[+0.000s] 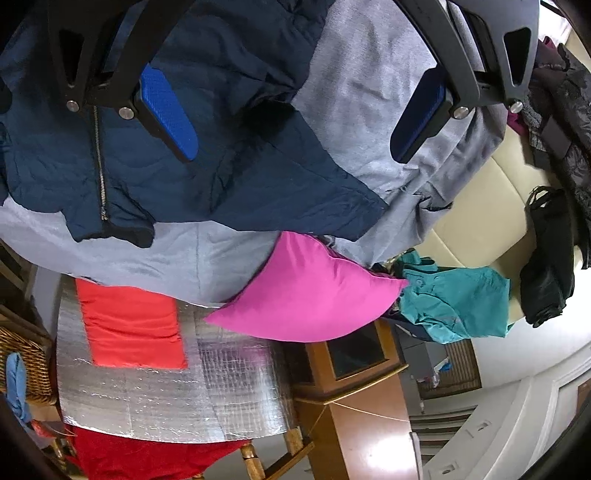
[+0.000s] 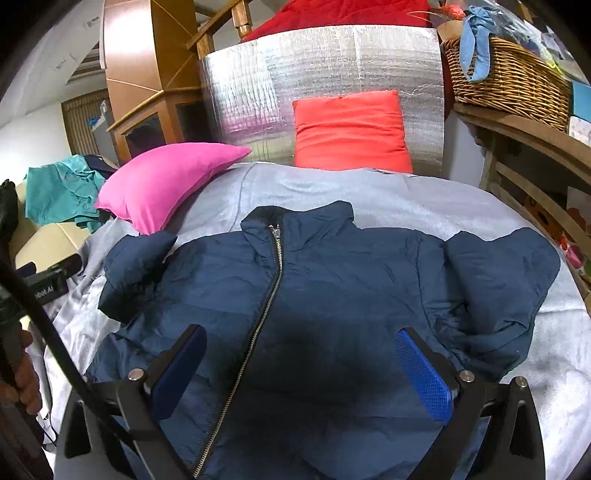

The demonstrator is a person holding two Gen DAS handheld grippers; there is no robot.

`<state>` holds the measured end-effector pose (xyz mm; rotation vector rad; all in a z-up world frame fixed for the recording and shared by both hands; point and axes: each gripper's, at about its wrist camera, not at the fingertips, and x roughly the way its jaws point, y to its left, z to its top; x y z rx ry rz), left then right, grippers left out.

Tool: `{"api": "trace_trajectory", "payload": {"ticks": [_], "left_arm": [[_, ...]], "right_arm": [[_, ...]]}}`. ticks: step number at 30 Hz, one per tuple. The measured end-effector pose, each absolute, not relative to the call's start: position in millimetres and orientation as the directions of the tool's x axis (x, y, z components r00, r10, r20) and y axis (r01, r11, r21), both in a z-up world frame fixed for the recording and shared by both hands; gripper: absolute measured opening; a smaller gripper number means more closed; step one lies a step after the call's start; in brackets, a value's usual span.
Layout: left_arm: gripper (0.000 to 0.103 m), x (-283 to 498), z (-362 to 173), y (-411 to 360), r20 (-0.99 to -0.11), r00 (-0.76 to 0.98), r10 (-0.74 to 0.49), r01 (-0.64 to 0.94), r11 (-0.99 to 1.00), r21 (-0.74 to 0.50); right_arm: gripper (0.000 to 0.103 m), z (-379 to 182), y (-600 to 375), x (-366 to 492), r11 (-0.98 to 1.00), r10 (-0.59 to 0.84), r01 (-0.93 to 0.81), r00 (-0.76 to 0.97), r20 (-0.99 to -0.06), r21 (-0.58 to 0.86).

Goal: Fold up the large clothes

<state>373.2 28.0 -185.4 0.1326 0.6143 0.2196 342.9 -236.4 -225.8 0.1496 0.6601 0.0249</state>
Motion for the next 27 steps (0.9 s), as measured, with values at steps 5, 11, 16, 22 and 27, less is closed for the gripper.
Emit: {"api": "trace_trajectory", "payload": {"ticks": [5, 11, 16, 22, 27], "left_arm": [[0.103, 372, -188, 15, -0.558, 0.798, 0.227, -0.135, 0.97, 0.201], [0.103, 371, -187, 4, -0.558, 0.802, 0.213, -0.113, 0.971, 0.209], [0.103, 370, -187, -1, -0.557, 0.805, 0.205, -0.102, 0.972, 0.209], [0.103, 369, -185, -5, -0.552, 0.809, 0.203, -0.098, 0.972, 0.214], [0.103, 370, -186, -5, -0.555, 0.806, 0.205, -0.099, 0.972, 0.215]], "right_arm": [[0.103, -224, -243, 340, 0.988, 0.064, 0.037, 0.793, -0.605, 0.153], [0.103, -221, -250, 337, 0.985, 0.055, 0.053, 0.797, -0.601, 0.162], [0.103, -220, -256, 336, 0.984, 0.052, 0.063, 0.798, -0.6, 0.168], [0.103, -219, -260, 335, 0.982, 0.044, 0.075, 0.799, -0.6, 0.171], [0.103, -219, -261, 335, 0.982, 0.041, 0.08, 0.799, -0.6, 0.173]]}}
